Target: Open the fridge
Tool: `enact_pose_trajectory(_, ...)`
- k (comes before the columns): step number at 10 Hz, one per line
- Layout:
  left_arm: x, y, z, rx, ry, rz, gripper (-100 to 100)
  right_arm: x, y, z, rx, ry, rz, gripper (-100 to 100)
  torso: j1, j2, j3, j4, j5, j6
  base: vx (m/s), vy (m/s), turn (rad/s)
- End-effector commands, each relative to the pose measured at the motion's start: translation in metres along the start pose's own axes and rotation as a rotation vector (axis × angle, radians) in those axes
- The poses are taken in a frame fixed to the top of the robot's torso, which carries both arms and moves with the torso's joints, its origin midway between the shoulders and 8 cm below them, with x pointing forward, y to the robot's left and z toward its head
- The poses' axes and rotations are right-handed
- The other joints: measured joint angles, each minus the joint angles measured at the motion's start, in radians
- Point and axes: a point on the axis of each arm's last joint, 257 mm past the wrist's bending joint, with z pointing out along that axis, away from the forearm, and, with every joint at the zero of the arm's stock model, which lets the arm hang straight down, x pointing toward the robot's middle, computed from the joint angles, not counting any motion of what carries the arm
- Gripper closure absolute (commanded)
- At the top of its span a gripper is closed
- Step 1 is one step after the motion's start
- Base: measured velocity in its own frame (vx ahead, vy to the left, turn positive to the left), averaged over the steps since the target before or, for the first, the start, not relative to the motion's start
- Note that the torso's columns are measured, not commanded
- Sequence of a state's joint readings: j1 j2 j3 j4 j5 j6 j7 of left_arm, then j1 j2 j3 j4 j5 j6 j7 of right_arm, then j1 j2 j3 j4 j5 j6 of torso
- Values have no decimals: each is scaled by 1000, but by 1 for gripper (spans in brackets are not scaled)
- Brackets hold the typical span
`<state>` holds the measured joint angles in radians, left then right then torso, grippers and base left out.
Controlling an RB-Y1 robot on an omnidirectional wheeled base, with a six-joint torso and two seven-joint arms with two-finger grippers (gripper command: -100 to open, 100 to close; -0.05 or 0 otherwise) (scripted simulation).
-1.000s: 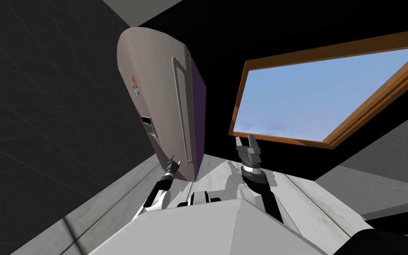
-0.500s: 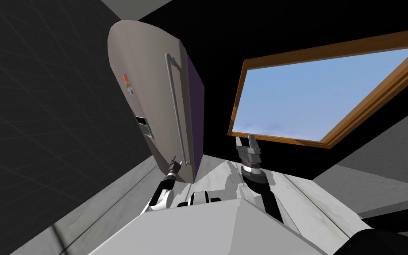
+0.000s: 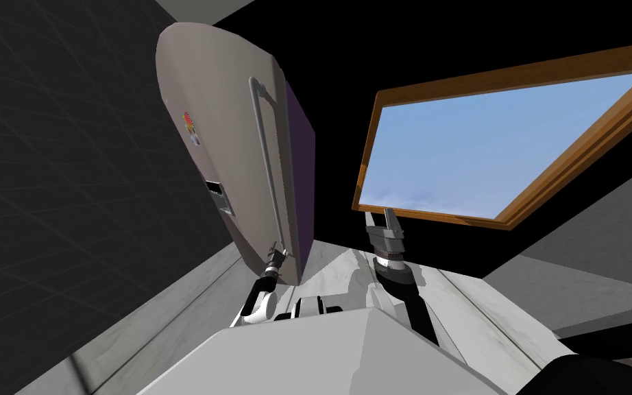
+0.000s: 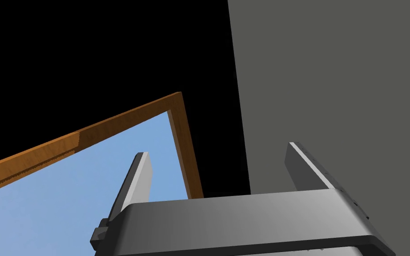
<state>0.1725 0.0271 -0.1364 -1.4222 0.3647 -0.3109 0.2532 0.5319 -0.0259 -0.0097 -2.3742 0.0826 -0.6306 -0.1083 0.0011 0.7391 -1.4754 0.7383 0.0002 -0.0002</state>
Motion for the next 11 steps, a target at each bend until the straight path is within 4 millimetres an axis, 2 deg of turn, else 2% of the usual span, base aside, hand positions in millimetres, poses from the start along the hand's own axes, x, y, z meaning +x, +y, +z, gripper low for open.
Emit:
enact_pose_trajectory(1,0,0,0,0,0,0,100,0,0,0,0,0,0,0,0,0,0,0,0,0,0,0,0)
enact_pose_trajectory(3,12,5,-3,-21,38,3,100,0,0,0,0,0,0,0,6,2,1,1,1,0,-129,189,-149)
enact_pose_trajectory(4,12,5,-3,-21,38,3,100,0,0,0,0,0,0,0,9,7,4,2,3,0,-163,246,-67)
enact_pose_trajectory(9,41,22,-14,-81,129,6,100,0,0,0,0,0,0,0,-1,-1,0,0,0,0,-201,321,-163)
enact_pose_trajectory(11,47,25,-17,-94,147,7,100,0,0,0,0,0,0,0,-6,-3,-2,-1,-1,0,-200,238,-74)
